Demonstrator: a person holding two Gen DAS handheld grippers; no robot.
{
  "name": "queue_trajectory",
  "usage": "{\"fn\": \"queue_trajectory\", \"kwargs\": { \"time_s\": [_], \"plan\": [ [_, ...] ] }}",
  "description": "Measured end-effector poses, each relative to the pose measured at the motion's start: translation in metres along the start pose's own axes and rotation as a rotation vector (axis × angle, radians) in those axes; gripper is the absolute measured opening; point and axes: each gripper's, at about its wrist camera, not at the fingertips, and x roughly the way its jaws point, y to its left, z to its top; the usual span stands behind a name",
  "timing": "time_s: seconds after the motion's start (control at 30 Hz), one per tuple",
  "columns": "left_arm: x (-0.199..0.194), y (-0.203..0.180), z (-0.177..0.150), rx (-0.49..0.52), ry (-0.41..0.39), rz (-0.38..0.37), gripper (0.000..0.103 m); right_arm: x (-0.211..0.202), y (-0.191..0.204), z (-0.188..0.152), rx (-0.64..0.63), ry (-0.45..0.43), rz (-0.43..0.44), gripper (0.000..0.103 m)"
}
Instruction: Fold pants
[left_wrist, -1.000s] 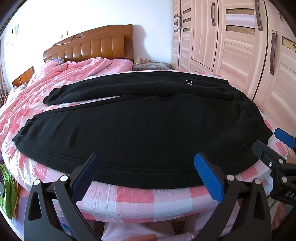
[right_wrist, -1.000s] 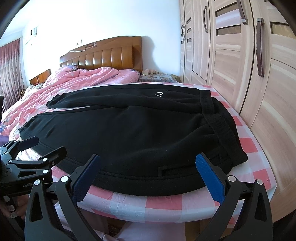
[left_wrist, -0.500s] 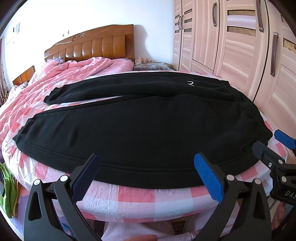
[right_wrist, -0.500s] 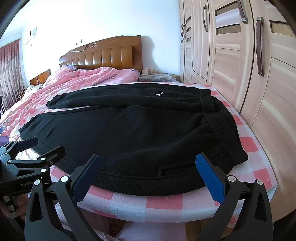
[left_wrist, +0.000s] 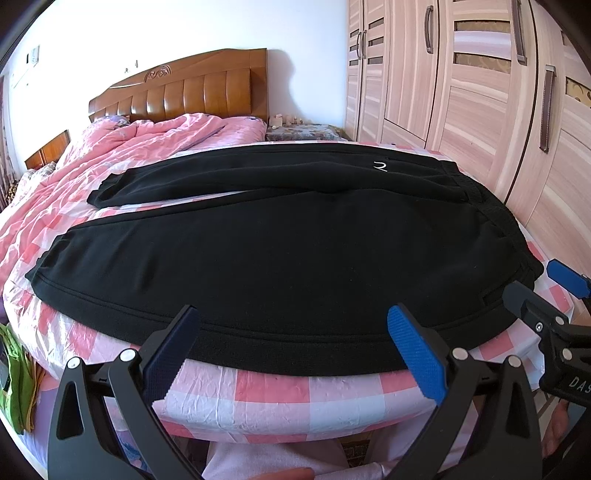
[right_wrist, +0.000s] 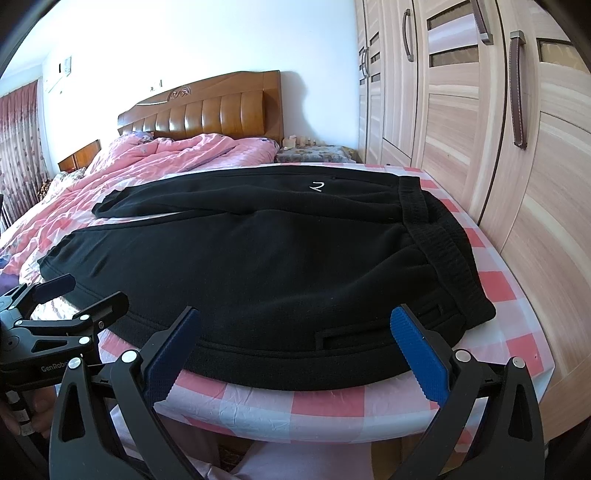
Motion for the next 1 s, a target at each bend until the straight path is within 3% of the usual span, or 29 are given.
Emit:
{"fn": "queue_trajectory", "kwargs": {
  "time_s": [0.63, 1.0],
  "plan": [
    [-0.004, 0.003, 0.004, -0.010, -0.008, -0.008, 0.102, 0.000, -0.001, 0.001, 0.005, 0.001, 0.002, 0.099],
    [-0.009, 0.004, 0.005, -0.017, -0.021, 0.028, 0.102, -0.002, -0.002, 0.001, 0.008, -0.004, 0.004, 0.099]
  ]
}}
